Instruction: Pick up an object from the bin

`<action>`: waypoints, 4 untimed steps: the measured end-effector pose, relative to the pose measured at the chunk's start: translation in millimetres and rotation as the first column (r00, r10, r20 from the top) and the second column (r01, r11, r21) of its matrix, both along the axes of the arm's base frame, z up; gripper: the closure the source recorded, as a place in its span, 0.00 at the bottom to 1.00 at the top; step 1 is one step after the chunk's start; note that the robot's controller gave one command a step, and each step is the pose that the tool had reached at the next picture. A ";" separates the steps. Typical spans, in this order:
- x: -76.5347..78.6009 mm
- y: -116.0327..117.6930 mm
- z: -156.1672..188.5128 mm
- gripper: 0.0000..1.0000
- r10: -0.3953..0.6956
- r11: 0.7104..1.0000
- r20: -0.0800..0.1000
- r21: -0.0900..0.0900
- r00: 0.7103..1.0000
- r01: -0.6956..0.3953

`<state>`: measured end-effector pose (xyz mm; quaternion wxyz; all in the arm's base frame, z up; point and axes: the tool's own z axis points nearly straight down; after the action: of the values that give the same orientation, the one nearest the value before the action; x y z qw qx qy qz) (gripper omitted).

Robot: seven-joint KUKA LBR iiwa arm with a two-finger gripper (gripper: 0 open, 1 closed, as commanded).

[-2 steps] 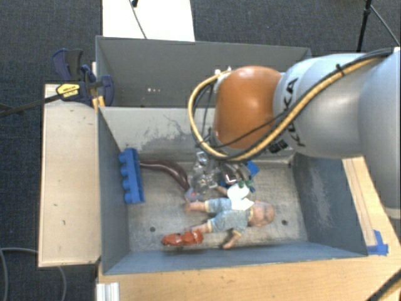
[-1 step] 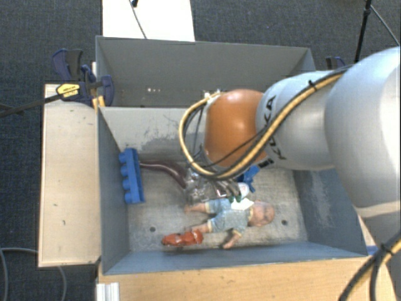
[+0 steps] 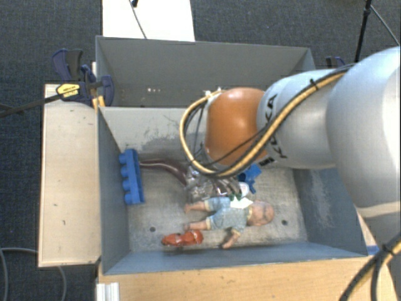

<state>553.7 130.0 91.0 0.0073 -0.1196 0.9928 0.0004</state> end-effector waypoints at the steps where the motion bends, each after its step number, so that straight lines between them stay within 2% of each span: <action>1: -1.9 5.5 115.4 0.00 0.050 0.999 -0.012 -0.002 0.999 -0.050; 2: -1.1 6.0 117.9 0.00 0.052 0.999 -0.010 -0.001 0.999 -0.052; 3: 13.4 1.1 -9.8 1.00 0.102 0.995 0.006 -0.002 0.995 -0.102; 4: 9.6 3.3 -13.4 0.00 0.102 0.995 -0.004 0.001 0.995 -0.102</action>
Offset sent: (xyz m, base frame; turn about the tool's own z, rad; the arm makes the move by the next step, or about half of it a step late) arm 0.0000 0.0000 0.0000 0.0000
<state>563.2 133.3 77.6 0.0055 -0.1703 0.9854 0.0016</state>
